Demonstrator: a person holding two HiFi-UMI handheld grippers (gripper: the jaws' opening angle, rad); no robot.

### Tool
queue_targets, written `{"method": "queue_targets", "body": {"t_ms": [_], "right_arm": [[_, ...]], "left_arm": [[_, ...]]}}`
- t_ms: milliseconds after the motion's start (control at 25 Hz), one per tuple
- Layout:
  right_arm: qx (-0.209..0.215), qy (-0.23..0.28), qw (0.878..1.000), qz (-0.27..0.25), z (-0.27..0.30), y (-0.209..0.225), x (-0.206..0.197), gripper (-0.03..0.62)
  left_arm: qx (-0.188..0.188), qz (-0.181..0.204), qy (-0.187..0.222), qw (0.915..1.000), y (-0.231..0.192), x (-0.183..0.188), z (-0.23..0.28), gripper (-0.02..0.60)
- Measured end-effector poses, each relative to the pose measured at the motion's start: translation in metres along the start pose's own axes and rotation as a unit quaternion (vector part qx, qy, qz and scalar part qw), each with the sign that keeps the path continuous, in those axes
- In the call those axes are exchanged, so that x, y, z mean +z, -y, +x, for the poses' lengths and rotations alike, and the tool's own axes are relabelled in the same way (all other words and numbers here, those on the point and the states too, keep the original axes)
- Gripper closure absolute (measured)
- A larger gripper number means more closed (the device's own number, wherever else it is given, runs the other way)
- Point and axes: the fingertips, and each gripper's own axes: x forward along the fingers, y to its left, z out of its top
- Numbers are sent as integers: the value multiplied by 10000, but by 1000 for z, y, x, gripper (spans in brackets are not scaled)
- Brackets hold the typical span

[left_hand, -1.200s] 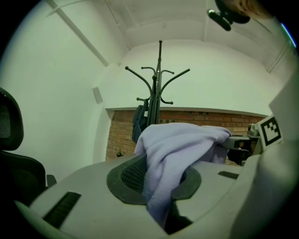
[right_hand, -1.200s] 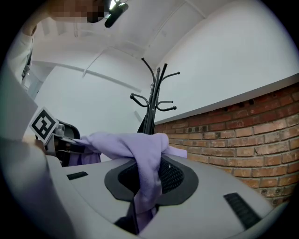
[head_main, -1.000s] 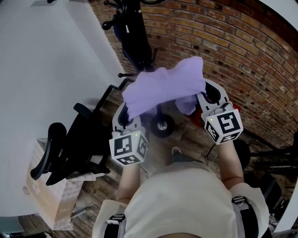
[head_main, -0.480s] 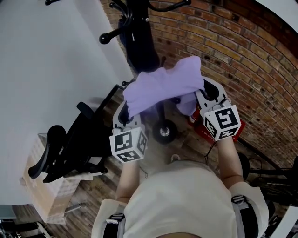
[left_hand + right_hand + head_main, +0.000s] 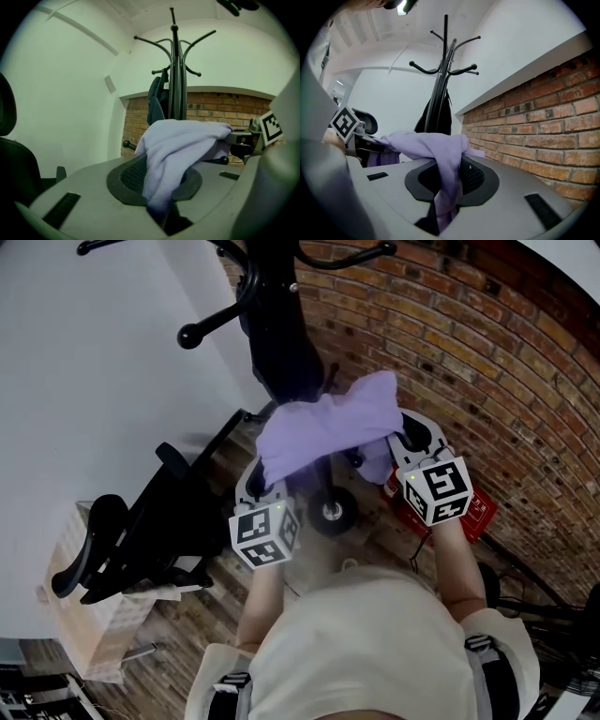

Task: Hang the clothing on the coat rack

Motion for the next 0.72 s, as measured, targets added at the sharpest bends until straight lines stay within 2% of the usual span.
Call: {"method": "queue_targets", "body": {"t_ms": [520, 720], "right_arm": [[180, -598, 9972, 420, 19, 4, -70, 540], [217, -798, 9951, 546, 23, 0, -96, 540]], "left_arm": [[283, -18, -698, 9972, -9, -67, 23, 523], [224, 50, -887, 9958, -4, -90, 33, 522]]}}
